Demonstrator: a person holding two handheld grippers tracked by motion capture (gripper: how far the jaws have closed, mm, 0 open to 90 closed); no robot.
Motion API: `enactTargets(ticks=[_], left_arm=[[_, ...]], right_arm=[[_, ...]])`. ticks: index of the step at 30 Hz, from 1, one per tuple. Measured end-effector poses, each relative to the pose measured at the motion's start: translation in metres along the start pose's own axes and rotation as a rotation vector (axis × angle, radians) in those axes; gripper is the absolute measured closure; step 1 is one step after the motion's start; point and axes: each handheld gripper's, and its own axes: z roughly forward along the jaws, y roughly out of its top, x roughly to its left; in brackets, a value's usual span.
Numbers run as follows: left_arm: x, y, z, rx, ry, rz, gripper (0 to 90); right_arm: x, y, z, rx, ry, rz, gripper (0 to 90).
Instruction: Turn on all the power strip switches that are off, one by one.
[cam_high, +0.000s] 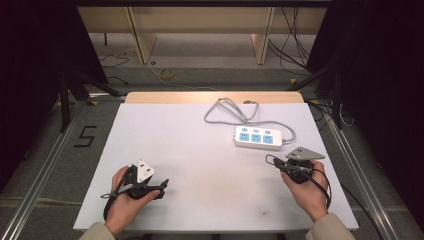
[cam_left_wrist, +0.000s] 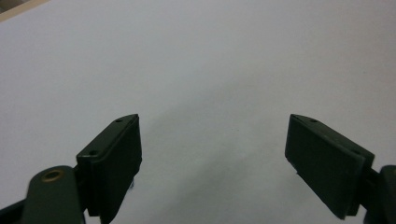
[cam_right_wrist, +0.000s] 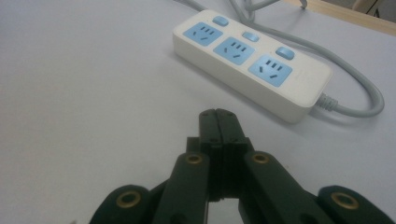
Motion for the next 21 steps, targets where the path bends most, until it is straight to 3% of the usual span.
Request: enactTargets(ticks=[21], left_arm=[[-0.001, 0.0, 0.001, 0.0, -0.003, 0.003, 18.9]], right_arm=[[-0.015, 0.017, 0.019, 0.058, -0.018, 0.057, 90.0]])
